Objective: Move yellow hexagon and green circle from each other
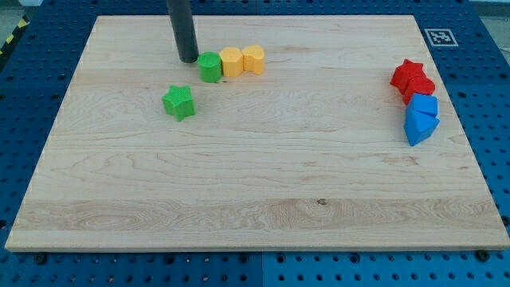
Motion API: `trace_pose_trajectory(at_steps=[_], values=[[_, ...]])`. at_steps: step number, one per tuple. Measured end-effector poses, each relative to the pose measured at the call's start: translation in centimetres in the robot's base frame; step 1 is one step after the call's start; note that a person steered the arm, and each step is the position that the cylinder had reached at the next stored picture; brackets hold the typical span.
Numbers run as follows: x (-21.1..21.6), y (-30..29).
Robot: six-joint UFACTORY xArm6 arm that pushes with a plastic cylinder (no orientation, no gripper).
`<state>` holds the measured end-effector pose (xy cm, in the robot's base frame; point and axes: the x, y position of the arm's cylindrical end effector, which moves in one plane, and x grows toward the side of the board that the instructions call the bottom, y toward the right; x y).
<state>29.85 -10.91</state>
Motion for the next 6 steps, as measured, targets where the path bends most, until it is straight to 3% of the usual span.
trace_pose_trajectory(at_steps=[6], values=[[3.2,10.6]])
